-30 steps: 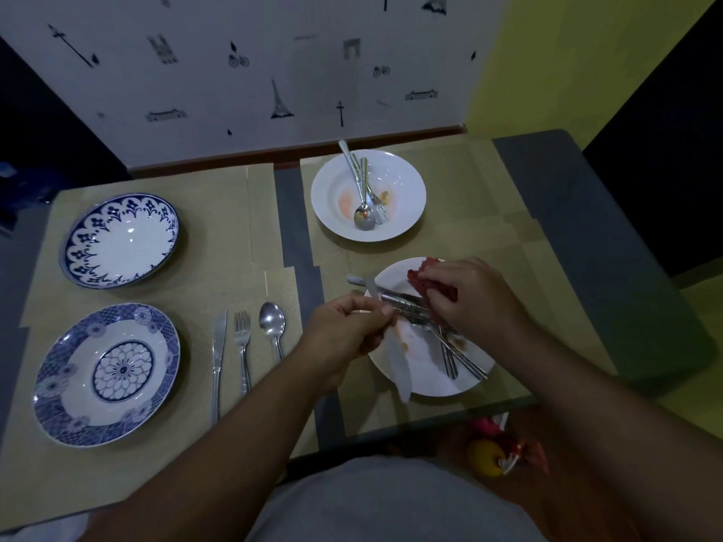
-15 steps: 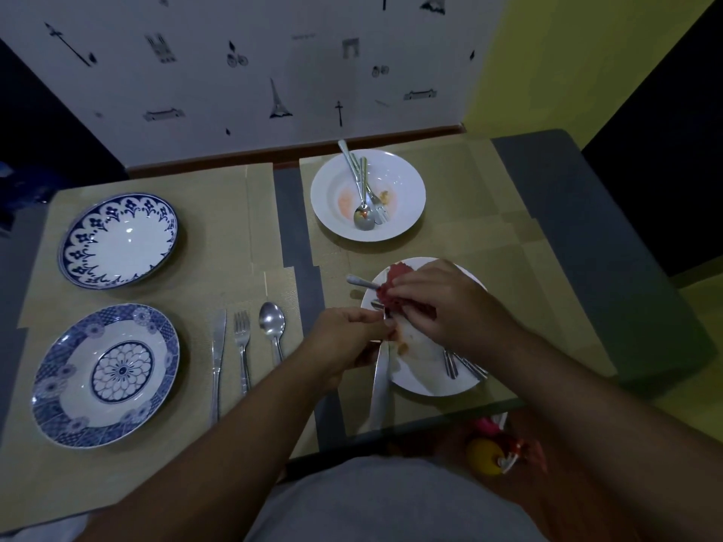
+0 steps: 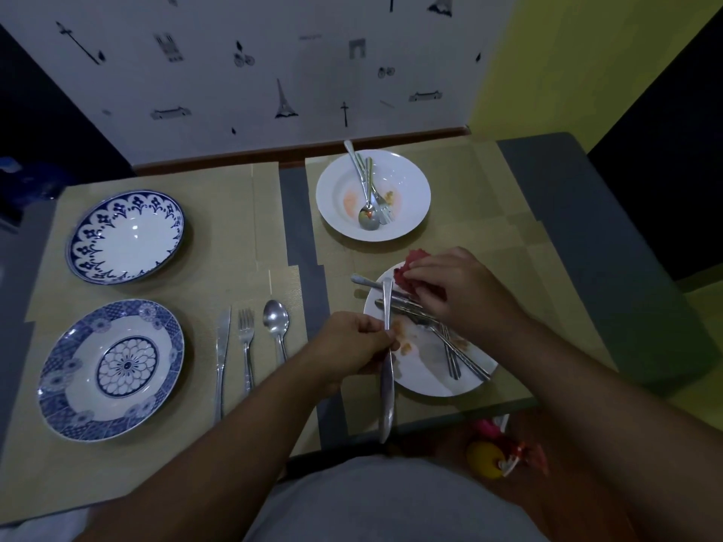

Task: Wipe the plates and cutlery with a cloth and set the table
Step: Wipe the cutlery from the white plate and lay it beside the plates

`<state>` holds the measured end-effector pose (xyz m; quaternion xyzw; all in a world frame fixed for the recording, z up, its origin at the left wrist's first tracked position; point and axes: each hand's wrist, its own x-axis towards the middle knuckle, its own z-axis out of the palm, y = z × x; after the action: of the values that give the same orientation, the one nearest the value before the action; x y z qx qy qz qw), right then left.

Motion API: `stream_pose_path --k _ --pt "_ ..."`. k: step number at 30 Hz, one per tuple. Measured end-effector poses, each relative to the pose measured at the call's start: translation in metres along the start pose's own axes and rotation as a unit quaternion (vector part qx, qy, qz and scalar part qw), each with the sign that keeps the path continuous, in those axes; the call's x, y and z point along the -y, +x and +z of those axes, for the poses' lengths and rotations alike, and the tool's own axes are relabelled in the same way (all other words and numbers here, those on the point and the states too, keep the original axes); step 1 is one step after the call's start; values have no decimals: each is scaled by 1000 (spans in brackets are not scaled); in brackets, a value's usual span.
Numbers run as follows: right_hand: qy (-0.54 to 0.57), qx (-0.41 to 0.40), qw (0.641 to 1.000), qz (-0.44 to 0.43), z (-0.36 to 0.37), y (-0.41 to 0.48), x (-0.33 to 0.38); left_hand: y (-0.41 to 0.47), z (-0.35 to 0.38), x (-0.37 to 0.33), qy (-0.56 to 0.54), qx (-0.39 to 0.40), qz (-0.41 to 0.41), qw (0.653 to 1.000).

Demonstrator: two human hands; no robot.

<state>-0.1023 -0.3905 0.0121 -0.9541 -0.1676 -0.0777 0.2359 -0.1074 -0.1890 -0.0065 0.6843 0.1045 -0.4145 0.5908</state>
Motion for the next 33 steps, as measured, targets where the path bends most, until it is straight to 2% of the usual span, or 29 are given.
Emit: stream_pose_path --k 9,17,22,26,33 --pt "24 -3 999 22 0 -7 7 5 0 6 -8 -27 -10 1000" --pt "40 27 999 5 0 -7 12 7 -1 8 -100 -6 -14 995" --pt "53 35 998 8 3 -4 10 8 -10 8 -63 -43 -8 997" --pt "75 47 996 -7 8 4 8 7 -26 2 -77 -68 -7 995" --pt "112 50 992 -29 29 38 24 8 -85 -13 -144 -157 18 977"
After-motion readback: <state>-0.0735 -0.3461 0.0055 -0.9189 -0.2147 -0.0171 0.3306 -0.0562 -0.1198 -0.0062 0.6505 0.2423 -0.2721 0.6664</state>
